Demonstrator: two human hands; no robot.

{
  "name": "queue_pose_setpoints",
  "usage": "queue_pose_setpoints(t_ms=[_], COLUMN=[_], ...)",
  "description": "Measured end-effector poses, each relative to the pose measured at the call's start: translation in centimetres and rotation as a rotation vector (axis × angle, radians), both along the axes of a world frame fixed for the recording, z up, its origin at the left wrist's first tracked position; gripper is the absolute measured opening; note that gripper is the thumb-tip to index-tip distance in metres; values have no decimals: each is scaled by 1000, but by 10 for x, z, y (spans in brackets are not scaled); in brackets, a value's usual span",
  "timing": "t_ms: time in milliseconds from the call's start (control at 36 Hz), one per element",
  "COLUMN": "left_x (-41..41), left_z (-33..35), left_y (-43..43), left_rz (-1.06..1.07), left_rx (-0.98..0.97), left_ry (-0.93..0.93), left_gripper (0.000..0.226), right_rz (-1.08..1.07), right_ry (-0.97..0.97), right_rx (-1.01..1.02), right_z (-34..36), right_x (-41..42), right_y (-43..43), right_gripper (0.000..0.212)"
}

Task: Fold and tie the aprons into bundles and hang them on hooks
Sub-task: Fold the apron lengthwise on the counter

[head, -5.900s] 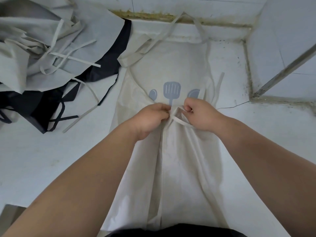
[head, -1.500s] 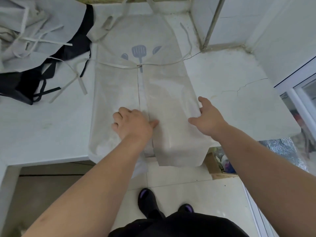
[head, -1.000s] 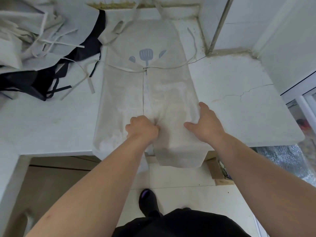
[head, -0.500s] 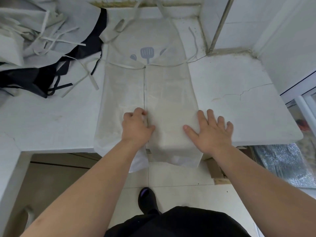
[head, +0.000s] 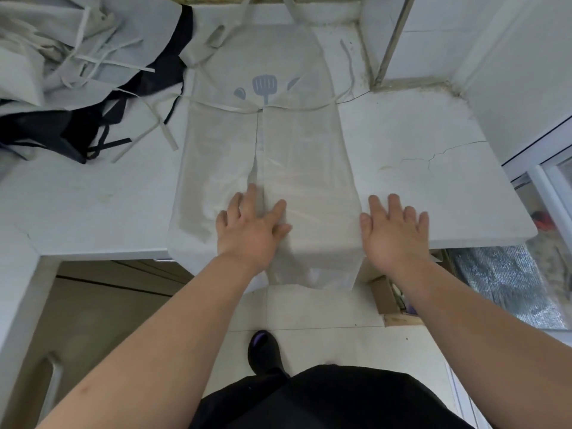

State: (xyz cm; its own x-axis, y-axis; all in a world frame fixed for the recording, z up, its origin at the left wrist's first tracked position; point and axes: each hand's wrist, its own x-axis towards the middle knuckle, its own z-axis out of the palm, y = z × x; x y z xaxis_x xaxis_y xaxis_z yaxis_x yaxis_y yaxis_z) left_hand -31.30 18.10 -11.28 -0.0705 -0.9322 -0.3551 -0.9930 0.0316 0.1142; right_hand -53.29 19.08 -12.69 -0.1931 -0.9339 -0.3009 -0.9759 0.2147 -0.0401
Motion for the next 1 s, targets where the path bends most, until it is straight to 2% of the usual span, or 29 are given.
queue_pose_setpoints(t_ms=[56,111,167,194,250,361,417,500,556,611,667,722,861,917,972,1000], left_x=[-3,-4,-3,-3,-2,-6,-9,-12,-11,-9,-7,-6,-5,-7,-7,-7], left_z=[1,3,1,0,-1,-2,-2,-5,-7,-9,-11,-12,-11,-11,-12,-11], left_y=[7,15,23,26,34,42,43,44,45,46,46,45,44,44,44,44], left_rz=[13,-9,-93,-119,-102,-78,-49,-31,-27,-30,-30,-22,-24,-16,1,12], left_rx=[-141,-234,-232,-231,-218,-93,-35,19,28,27,24,30,28,18,14,14], left_ry=[-67,-66,-22,6,47,-36,-46,-53,-45,-31,-10,16,17,17,33,45], left_gripper=[40,43,37,34,41,55,58,64,67,68,68,68,67,67,66,66], right_rz=[-32,15,158,233,277,49,-68,-245,-256,-303,-337,-353,-420,-407,-380,-375], right_ry=[-31,-156,-266,-260,-213,-204,-325,-516,-612,-868,-1120,-1202,-1271,-1281,-1351,-1364], right_rx=[-117,-208,-159,-127,-135,-313,-335,-139,64,228,316,280,10,-34,-9,10], right_z=[2,6,9,7,2,-4,0,5,7,6,4,-4,-17,-18,-18,-20], right_x=[0,5,10,10,5,-9,-10,-6,-2,5,12,15,10,8,11,13], right_y=[3,8,17,21,30,44,50,54,52,51,50,49,52,52,53,54], right_gripper=[50,54,57,56,49,36,30,26,43,52,41,33,8,14,6,16])
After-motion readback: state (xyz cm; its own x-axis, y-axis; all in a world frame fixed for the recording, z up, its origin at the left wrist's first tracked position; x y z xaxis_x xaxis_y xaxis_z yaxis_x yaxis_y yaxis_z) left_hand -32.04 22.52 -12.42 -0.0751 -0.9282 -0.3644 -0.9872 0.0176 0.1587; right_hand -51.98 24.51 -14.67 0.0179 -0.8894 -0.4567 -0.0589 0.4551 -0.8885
